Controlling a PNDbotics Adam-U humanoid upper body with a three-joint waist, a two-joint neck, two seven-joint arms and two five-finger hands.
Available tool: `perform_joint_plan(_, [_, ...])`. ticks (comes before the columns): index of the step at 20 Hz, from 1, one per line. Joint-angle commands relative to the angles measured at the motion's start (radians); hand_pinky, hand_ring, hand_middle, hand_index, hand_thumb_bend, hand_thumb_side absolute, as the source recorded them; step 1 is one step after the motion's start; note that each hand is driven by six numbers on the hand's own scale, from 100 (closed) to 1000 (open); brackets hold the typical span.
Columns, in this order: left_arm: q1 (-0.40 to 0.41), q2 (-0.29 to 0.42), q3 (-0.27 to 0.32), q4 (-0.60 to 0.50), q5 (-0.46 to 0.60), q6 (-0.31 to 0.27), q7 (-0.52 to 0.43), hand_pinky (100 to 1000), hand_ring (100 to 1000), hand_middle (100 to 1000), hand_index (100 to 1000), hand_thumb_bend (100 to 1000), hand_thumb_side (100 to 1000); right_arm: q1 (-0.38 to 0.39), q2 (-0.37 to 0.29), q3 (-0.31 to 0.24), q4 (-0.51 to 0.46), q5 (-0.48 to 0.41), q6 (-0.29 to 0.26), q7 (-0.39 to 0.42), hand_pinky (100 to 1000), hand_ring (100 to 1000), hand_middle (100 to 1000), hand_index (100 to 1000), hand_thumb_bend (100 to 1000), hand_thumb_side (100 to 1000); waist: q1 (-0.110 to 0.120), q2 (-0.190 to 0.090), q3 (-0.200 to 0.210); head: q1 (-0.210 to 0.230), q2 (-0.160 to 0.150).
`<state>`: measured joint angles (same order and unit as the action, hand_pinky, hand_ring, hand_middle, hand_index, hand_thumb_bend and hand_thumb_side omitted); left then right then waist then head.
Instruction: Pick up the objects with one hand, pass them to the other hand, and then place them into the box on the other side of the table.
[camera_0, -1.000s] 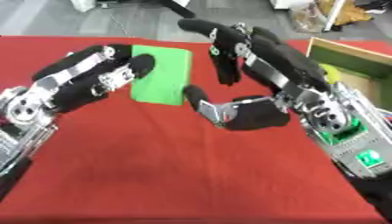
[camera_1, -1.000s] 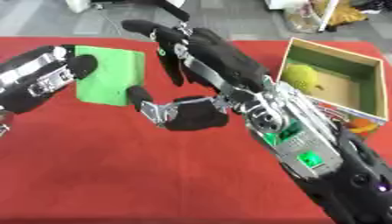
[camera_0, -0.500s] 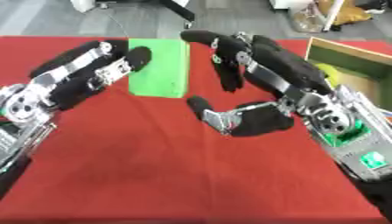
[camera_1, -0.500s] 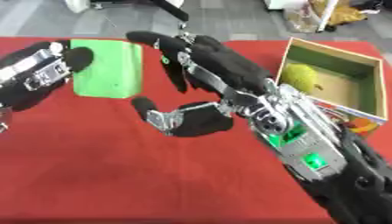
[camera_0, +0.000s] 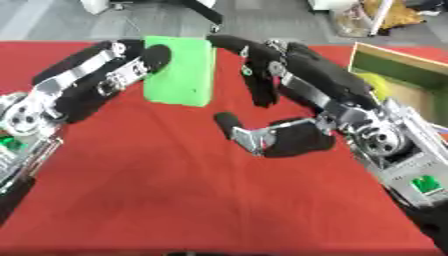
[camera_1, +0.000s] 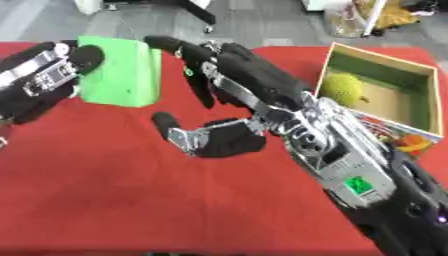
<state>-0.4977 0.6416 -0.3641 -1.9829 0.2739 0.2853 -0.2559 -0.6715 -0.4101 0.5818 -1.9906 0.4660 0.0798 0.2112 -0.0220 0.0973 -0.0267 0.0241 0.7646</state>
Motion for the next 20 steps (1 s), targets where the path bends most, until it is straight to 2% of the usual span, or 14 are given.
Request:
perform_joint_plan(1, [-0.021, 0.001, 0.001, -0.017, 0.012, 0.0, -0.006, 793, 546, 520, 680, 177, 801, -0.01, 0.0, 0.0, -0.009, 0.007, 0.019, -0.03, 238, 366, 216, 971, 202, 478, -0.007, -0.008, 0.0, -0.002, 0.005])
perform_joint_plan(9, [-0.016, -0.005, -0.012, -0.017, 0.008, 0.012, -0.014, 793, 546, 519, 679, 176, 804, -0.014, 0.022, 0.004, -0.009, 0.036, 0.057, -0.103, 230, 360, 209, 967, 206, 461, -0.006, -0.007, -0.002, -0.006, 0.005])
perform_joint_plan(20, [-0.026, -0.02, -0.034, -0.017, 0.011, 0.023, -0.024, 793, 546, 520, 678, 175, 806, -0.023, 0.044, 0.013, -0.009, 0.056, 0.092, -0.15, 219, 351, 198, 950, 209, 453, -0.006, -0.008, -0.004, -0.01, 0.005])
